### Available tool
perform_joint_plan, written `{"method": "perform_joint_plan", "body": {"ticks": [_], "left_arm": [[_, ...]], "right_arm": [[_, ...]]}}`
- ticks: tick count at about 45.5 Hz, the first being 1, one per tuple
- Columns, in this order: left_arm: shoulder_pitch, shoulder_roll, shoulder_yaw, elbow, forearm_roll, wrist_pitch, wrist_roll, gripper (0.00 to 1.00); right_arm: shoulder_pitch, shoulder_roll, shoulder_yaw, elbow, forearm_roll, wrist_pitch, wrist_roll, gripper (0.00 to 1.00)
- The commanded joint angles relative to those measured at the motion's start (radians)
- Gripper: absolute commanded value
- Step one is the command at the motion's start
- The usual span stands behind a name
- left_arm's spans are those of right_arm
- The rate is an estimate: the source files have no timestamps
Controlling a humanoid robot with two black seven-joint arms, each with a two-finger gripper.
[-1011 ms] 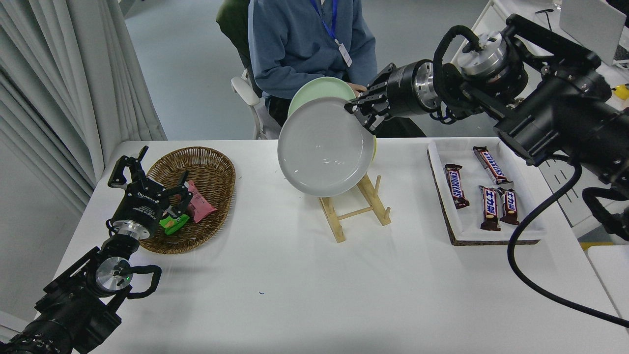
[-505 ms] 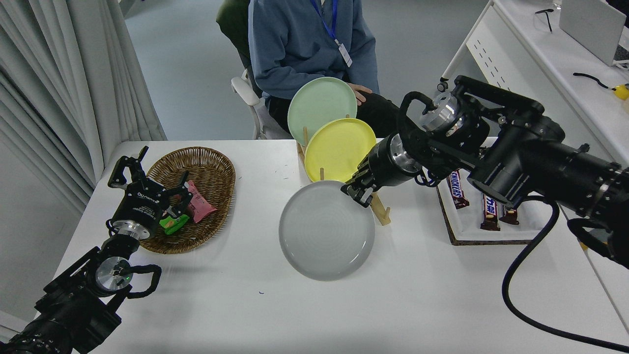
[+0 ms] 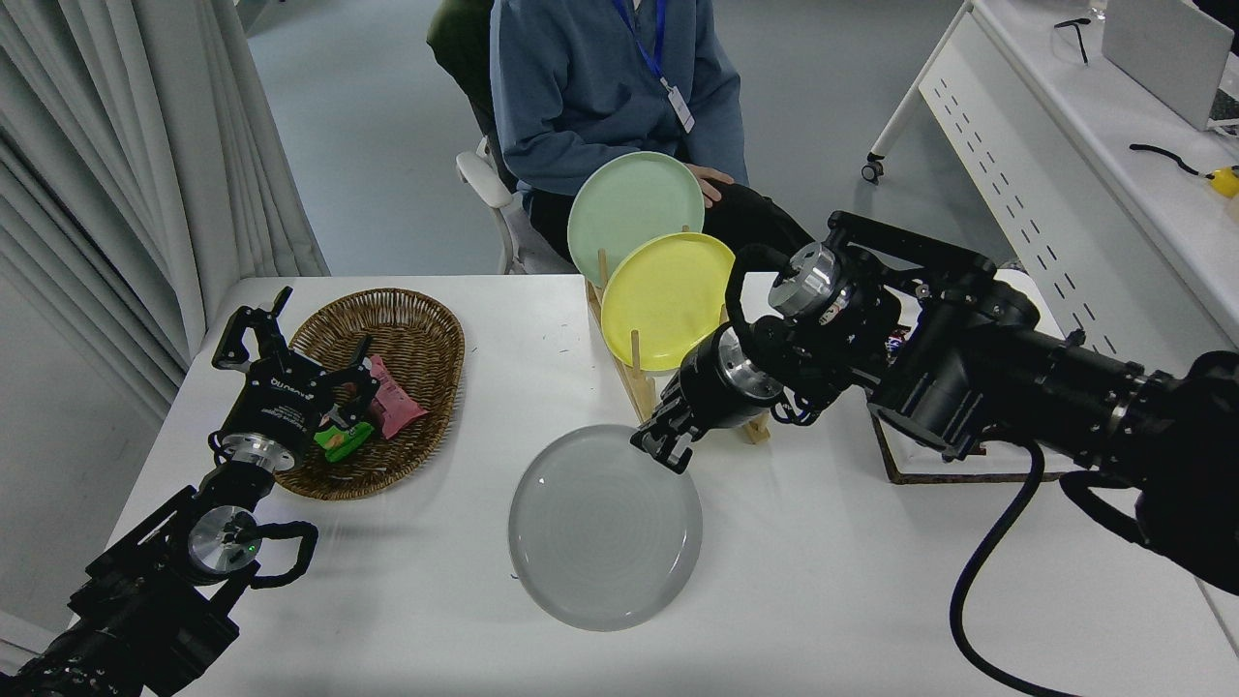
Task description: Place the plate on the table
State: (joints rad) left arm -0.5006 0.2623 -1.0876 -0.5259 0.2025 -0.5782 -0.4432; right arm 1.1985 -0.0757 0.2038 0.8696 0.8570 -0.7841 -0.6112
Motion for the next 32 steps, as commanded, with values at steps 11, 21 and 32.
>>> {"method": "perform_joint_plan", "body": {"ticks": [11,21,32], "left_arm": [[0.001,0.000,0.000,0.001,0.000,-0.002,0.000,1.00],[-0.001,0.000,0.000,0.001,0.000,0.000,0.000,1.00],[0.001,0.000,0.000,0.000,0.000,0.000,0.000,1.00]], "right_arm": [[-0.094,0.063,0.083,-0.133,-0.058,-0.001,-0.004,0.00],[-0.129,0.074,0.097,-0.175,-0.096,-0.001,-0.033,0.00],[-0.139,0.076,0.111,-0.264,-0.101,-0.001,-0.035,0.00]]}}
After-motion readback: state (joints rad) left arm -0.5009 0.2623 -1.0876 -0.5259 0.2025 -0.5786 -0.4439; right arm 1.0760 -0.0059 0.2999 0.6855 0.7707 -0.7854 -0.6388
